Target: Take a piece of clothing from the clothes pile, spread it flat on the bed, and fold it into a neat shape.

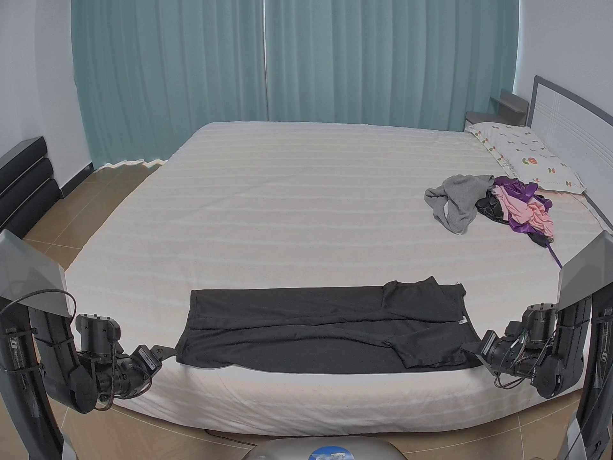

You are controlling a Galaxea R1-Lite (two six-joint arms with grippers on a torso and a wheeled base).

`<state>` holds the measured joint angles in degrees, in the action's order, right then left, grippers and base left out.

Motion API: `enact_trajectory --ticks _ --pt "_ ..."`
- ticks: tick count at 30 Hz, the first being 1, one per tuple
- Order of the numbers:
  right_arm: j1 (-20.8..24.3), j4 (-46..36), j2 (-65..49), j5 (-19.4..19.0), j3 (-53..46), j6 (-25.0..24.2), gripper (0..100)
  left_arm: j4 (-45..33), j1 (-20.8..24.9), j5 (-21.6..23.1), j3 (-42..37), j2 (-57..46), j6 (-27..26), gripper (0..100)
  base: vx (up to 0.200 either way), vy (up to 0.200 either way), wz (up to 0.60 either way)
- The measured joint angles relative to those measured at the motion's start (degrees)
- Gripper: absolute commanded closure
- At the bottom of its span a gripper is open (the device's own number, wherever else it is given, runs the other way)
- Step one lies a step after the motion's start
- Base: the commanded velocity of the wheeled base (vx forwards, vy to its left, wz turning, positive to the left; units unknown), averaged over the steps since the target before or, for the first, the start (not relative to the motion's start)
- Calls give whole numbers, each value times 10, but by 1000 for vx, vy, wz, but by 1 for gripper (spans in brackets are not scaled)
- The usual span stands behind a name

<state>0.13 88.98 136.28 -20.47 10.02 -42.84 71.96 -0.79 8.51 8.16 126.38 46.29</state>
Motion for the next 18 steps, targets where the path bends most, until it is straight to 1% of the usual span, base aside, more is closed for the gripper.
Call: enact_trajectory --ticks 6,12,13,18 --pt "-9 0 -1 0 -3 3 100 0 0 0 0 0 0 0 0 0 0" --pt "-8 0 2 1 -4 5 100 0 0 0 0 0 0 0 0 0 0" --pt "-7 0 4 1 -4 8 0 0 0 0 0 0 0 0 0 0 0" --pt "-5 0 7 1 -4 15 0 1 0 0 1 -1 0 0 0 0 0"
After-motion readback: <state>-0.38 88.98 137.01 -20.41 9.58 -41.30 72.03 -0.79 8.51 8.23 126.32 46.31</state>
